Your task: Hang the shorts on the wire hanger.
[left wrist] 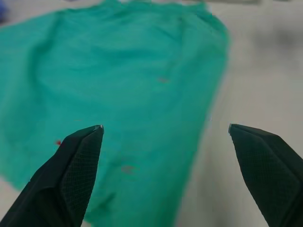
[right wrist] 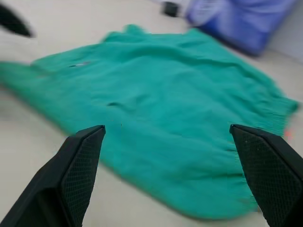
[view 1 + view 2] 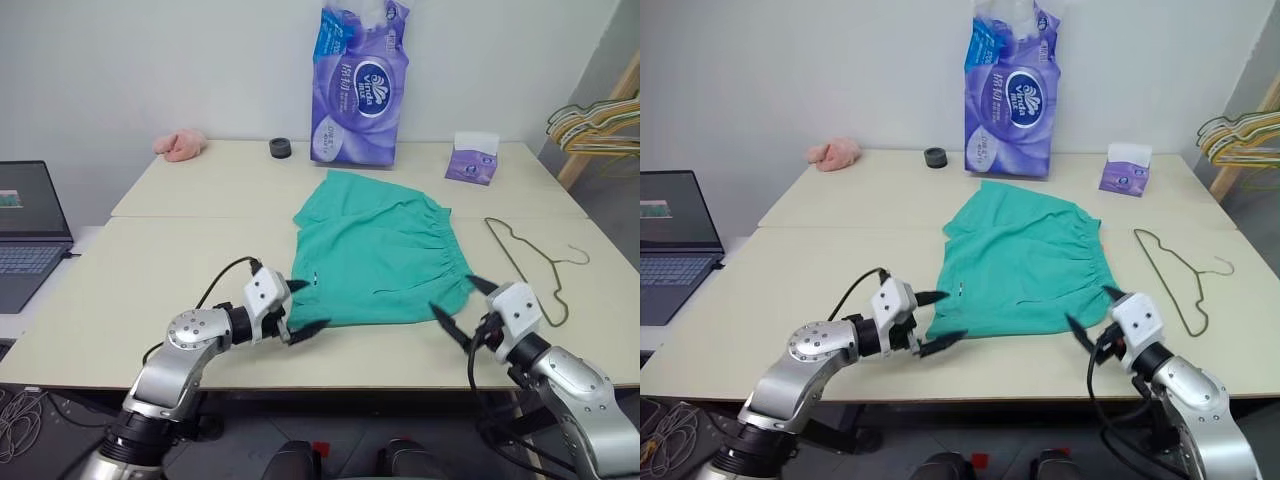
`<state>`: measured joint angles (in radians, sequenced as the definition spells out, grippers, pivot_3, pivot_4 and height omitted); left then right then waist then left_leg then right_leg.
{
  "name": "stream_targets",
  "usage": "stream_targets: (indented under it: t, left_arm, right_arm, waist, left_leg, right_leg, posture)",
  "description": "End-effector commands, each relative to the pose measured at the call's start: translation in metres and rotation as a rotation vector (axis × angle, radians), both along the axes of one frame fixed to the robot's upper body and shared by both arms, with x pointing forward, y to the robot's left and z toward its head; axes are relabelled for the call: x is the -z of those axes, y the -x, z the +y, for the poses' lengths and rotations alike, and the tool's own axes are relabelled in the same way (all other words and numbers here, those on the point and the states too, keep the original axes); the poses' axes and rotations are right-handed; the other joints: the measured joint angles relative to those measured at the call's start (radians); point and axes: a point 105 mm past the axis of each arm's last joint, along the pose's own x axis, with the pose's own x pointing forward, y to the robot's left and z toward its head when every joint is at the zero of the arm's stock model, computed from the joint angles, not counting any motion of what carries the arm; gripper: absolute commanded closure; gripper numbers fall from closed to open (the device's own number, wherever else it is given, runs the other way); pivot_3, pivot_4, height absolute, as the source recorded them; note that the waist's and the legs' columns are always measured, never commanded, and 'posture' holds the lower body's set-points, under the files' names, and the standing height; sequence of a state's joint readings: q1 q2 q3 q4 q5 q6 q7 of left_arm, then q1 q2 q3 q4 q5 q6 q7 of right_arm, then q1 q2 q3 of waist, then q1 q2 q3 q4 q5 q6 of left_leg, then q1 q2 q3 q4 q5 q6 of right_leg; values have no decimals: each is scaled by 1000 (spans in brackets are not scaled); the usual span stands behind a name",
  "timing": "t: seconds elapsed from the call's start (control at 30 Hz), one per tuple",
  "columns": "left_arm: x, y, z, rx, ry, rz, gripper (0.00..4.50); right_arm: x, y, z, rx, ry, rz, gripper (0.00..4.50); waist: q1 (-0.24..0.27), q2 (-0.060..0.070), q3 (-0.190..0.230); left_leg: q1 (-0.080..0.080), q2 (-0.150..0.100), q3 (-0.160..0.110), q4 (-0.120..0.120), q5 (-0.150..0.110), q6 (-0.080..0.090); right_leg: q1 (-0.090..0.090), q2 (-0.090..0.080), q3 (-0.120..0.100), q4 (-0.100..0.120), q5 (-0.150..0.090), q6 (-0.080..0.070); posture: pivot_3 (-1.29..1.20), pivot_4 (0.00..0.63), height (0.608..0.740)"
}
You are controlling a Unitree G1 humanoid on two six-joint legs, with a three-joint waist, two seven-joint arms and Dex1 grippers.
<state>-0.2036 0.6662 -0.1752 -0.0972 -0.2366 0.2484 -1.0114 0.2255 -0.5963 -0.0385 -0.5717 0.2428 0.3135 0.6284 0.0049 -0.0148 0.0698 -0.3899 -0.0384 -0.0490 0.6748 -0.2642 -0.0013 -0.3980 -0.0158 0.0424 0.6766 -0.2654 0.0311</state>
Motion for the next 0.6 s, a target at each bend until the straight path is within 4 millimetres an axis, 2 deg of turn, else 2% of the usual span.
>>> stream_targets:
  t: [0.03,0.1,0.17,0.3,0.4,0.5,0.6]
  left_arm:
    - [1,-10,5,52,-101,-59,6]
    - [8,-19,9,35,-157,-98,6]
    - [17,-25,9,23,-202,-112,6]
    - [42,-14,0,101,-264,-77,6]
    - [48,-17,-3,90,-280,-97,6]
    - [46,-27,-4,44,-273,-134,573]
    - [43,-37,1,0,-276,-165,1435]
  right_arm:
    - [-6,11,13,-120,26,3,0]
    - [-5,13,15,-140,34,9,0]
    - [-5,14,16,-147,40,-2,0]
    - [-2,12,15,-136,65,-28,0]
    - [-1,10,12,-127,93,-51,0]
    - [0,7,6,-108,123,-72,0]
    - [5,-1,-7,-91,217,-95,0]
  waist:
    - [-1,0,1]
    - [0,-1,0]
    - [0,-1,0]
    - [-4,-1,-1]
    - [0,3,-3]
    - [4,3,-3]
    - [3,2,-3]
  left_leg:
    - [3,0,-1,0,0,0]
    - [12,-1,0,-5,-1,1]
    - [13,-1,-1,-6,-1,1]
    - [13,-1,-1,-9,-1,1]
    - [13,-1,-2,-10,-1,1]
    - [18,-1,-2,-10,-1,1]
    - [26,-1,-2,-12,-2,1]
  right_leg:
    - [4,-1,0,-1,-2,2]
    - [12,-3,0,-5,-4,3]
    - [13,-4,0,-7,-4,3]
    - [12,-5,1,-9,-4,4]
    - [14,-5,0,-12,-2,4]
    - [20,-6,0,-14,-2,6]
    - [28,-6,0,-17,-3,6]
  posture:
    - [-18,35,740]
    - [-27,37,740]
    - [-33,39,740]
    - [-41,42,740]
    - [-41,42,740]
    - [-44,42,740]
    - [-41,43,740]
